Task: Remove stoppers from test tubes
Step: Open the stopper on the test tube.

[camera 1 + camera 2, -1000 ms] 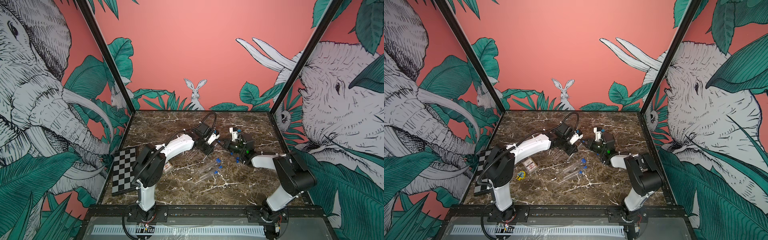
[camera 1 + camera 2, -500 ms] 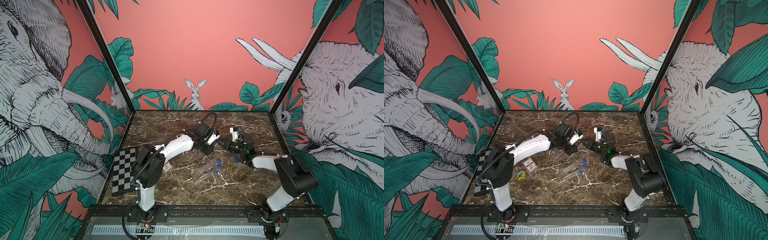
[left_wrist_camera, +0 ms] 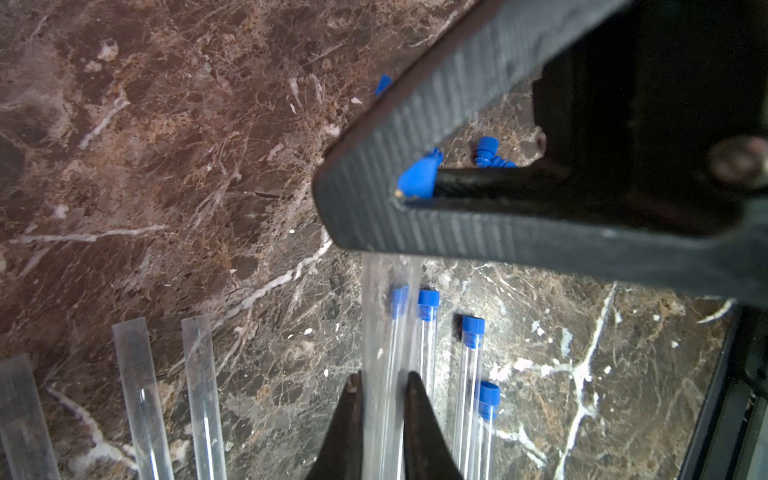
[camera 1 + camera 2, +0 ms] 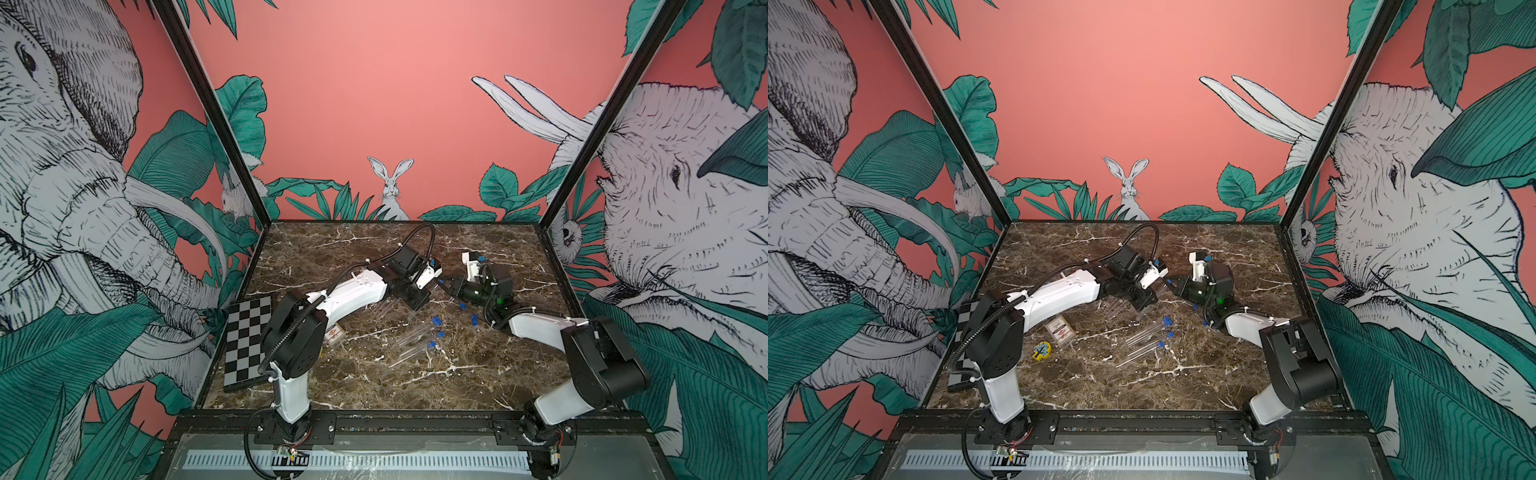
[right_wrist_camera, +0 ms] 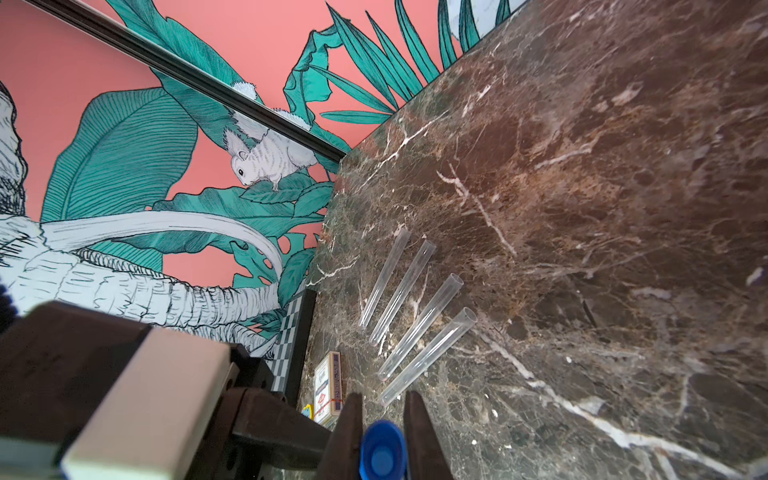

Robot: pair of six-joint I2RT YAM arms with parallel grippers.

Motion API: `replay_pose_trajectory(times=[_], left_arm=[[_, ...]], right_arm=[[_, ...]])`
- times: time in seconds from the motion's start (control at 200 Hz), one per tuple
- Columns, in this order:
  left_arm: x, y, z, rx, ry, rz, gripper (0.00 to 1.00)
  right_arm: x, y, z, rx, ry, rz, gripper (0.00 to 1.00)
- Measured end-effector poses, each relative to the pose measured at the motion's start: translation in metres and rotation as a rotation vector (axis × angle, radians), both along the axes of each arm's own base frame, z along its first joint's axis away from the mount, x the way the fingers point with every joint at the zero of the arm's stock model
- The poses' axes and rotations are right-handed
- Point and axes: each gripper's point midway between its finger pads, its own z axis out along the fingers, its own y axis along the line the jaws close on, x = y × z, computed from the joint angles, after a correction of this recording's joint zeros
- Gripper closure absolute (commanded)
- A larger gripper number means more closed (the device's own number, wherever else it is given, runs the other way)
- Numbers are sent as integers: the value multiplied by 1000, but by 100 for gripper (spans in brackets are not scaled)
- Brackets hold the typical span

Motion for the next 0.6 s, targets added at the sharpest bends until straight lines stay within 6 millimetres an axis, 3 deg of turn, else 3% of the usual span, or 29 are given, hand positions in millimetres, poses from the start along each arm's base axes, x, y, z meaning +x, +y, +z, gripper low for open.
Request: replay_pose_trajectory(times=[0.595], left_arm=[[-3, 1, -2, -1, -4, -19, 100]], right_arm=[[-5, -3, -5, -62, -6, 8, 94]])
